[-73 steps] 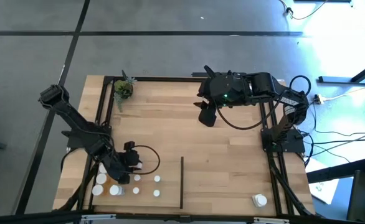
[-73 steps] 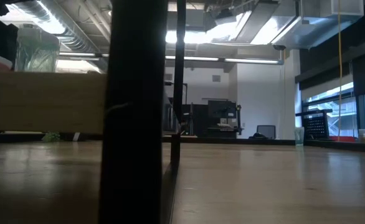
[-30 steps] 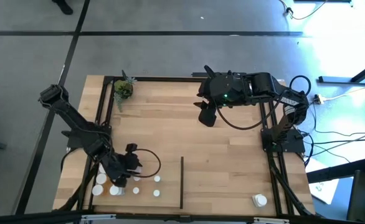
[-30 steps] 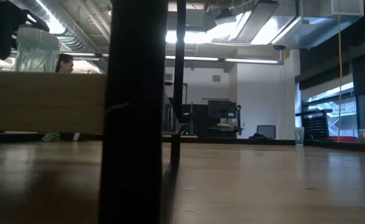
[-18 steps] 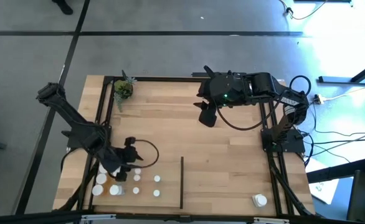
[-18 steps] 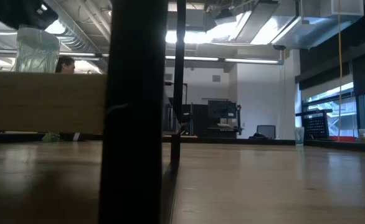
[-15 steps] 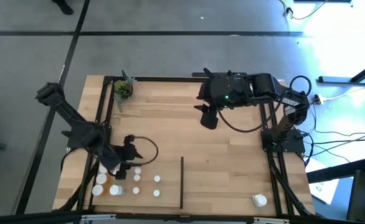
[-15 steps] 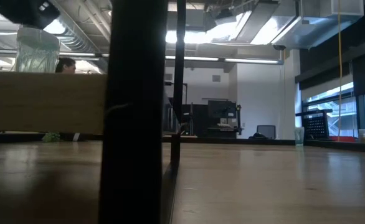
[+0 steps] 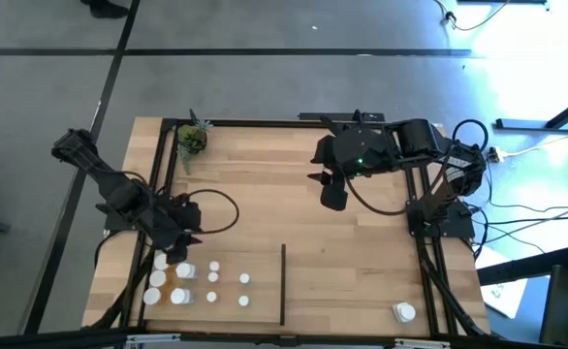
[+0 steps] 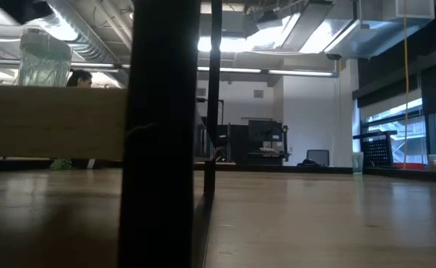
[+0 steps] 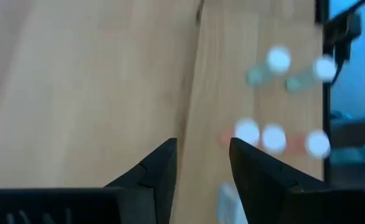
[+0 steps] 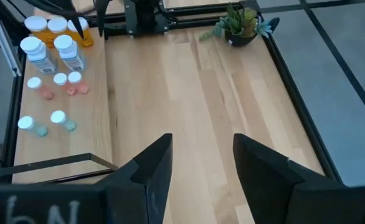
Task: Pick and place medicine bottles onto shelf by color
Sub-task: Adjust the pill bottles on the shelf
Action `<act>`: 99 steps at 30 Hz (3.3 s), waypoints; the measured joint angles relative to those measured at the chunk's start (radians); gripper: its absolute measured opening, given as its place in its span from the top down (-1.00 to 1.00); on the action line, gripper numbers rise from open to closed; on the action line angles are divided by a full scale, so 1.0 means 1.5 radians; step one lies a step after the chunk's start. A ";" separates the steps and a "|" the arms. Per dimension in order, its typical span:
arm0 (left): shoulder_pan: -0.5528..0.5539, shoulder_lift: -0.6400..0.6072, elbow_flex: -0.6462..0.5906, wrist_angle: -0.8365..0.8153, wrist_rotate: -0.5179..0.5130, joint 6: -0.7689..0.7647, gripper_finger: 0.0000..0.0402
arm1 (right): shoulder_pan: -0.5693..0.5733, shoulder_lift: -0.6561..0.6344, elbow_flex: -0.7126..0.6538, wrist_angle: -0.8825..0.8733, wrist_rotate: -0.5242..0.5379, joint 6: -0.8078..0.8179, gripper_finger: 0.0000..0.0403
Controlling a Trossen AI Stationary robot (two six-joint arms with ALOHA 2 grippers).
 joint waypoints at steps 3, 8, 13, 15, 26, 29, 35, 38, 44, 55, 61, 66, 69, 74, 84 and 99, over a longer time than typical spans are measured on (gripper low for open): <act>0.000 0.000 0.000 -0.041 0.064 -0.069 0.30 | 0.000 0.000 0.000 0.000 0.000 -0.001 0.15; -0.020 0.001 -0.032 -0.052 0.125 -0.143 0.30 | 0.000 0.000 0.000 0.000 0.000 -0.002 0.15; -0.049 0.020 -0.064 -0.050 0.133 -0.171 0.30 | 0.000 0.001 0.000 0.000 0.001 -0.005 0.15; -0.055 0.035 -0.071 -0.049 0.133 -0.180 0.30 | 0.000 0.001 0.000 0.001 0.001 -0.012 0.15; -0.084 0.138 -0.072 -0.001 0.145 -0.159 0.30 | -0.001 0.001 0.000 0.013 -0.090 -0.042 0.15; -0.092 0.155 -0.072 0.003 0.163 -0.159 0.30 | 0.000 0.001 0.000 0.015 -0.161 -0.057 0.15; -0.106 0.163 -0.072 0.021 0.168 -0.160 0.30 | 0.000 0.001 0.000 0.019 -0.192 -0.069 0.15; -0.108 0.163 -0.072 0.044 0.168 -0.157 0.30 | 0.000 0.001 0.000 0.019 -0.192 -0.069 0.15; -0.124 0.163 -0.072 0.054 0.168 -0.157 0.30 | 0.000 0.001 0.000 0.019 -0.193 -0.070 0.15; -0.147 0.163 -0.072 0.076 0.164 -0.161 0.30 | 0.000 0.002 0.000 0.019 -0.189 -0.071 0.15; -0.147 0.160 -0.067 0.034 0.146 -0.162 0.30 | 0.000 0.000 0.000 0.018 -0.142 -0.087 0.15; -0.132 0.160 -0.018 -0.050 0.089 -0.157 0.30 | 0.000 -0.009 0.000 0.004 -0.103 -0.082 0.15; -0.118 0.157 0.018 -0.098 0.050 -0.156 0.30 | 0.000 -0.011 0.000 -0.008 -0.079 -0.067 0.15; -0.082 0.153 0.071 -0.124 0.003 -0.133 0.30 | -0.013 -0.019 0.000 -0.081 -0.024 -0.015 0.15; 0.058 0.159 0.092 0.037 0.033 0.128 0.30 | -0.046 -0.018 0.000 -0.099 -0.039 -0.032 0.15; 0.176 0.289 0.092 0.160 0.140 0.306 0.30 | -0.048 -0.018 0.000 -0.091 -0.041 -0.034 0.15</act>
